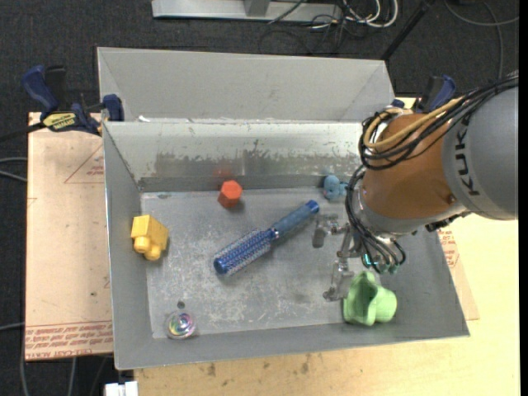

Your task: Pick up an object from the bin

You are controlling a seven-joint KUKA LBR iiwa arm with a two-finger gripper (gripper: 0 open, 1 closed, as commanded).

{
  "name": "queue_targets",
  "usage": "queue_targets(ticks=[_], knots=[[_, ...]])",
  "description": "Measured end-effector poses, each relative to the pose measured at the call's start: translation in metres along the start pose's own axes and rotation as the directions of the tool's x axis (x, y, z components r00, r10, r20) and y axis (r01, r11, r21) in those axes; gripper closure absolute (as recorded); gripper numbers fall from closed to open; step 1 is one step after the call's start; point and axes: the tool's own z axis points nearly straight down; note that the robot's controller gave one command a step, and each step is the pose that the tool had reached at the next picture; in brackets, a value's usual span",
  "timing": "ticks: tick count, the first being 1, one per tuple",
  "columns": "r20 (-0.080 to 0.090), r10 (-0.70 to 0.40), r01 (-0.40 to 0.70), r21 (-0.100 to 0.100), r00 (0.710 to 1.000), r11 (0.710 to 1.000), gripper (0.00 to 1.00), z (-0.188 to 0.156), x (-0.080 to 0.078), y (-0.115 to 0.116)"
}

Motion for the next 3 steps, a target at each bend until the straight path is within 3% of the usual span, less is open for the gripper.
queue_targets(ticks=[1,2,3], knots=[[0.007,-0.156,0.156,0.003,0.988,0.988,0.0,-0.007,0.022,-0.074],[0.009,-0.436,0.436,0.003,0.9,0.9,0.0,0.068,0.025,-0.088],[0.008,-0.436,0.436,0.004,0.9,0.9,1.0,0.067,0.025,-0.088]])
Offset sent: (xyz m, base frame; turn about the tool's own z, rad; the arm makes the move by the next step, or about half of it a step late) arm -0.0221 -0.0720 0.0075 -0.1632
